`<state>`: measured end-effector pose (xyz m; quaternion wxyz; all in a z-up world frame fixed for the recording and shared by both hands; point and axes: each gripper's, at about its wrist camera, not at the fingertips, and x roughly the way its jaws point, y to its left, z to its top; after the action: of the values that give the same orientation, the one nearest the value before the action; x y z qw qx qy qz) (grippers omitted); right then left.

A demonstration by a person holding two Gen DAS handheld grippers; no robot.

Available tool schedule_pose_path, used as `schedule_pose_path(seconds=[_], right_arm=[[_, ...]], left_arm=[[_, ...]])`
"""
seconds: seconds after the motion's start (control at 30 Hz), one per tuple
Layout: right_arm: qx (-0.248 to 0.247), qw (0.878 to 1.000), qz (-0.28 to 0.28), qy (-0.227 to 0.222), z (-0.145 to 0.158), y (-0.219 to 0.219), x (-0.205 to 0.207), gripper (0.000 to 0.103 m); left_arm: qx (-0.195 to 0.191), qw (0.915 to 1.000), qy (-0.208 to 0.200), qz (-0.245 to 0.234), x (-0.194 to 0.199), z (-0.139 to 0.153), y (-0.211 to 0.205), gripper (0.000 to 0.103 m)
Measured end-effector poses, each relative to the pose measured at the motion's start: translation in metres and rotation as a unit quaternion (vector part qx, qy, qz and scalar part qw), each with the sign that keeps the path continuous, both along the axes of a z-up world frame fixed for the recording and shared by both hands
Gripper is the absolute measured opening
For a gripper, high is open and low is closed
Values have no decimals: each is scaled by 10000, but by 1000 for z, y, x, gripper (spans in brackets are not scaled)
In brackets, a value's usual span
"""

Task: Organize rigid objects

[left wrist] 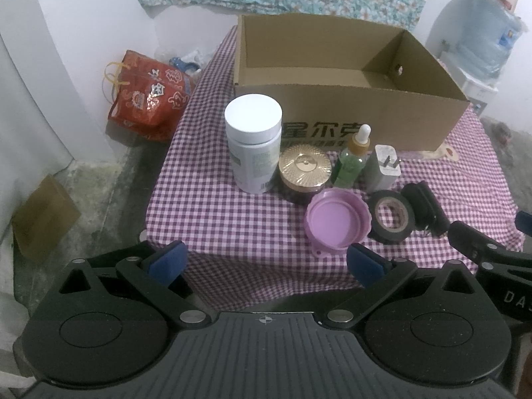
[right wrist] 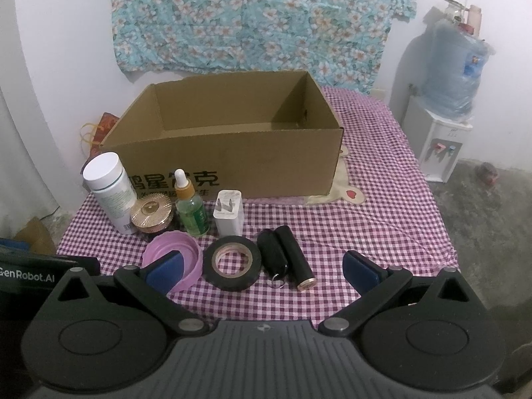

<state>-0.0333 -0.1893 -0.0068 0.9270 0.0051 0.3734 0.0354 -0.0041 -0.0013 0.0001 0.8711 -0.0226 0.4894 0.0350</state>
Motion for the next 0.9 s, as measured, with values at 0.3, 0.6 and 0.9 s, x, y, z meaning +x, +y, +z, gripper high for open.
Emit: schedule_pose_path(seconds=[0.3,0.6,0.9], right_arm=[[11,10000,-8,24,-1,0,-1,103],[26,10000,-4,39,-2,0,-1,103],[24,10000,-5,35,-2,1,-2,103]], left_arm=[[24,10000,-2,8,-1,-2,0,103],[38,10000,4,15,-2,-2,1,103],[49,10000,8,12,-3,-2,3,103]])
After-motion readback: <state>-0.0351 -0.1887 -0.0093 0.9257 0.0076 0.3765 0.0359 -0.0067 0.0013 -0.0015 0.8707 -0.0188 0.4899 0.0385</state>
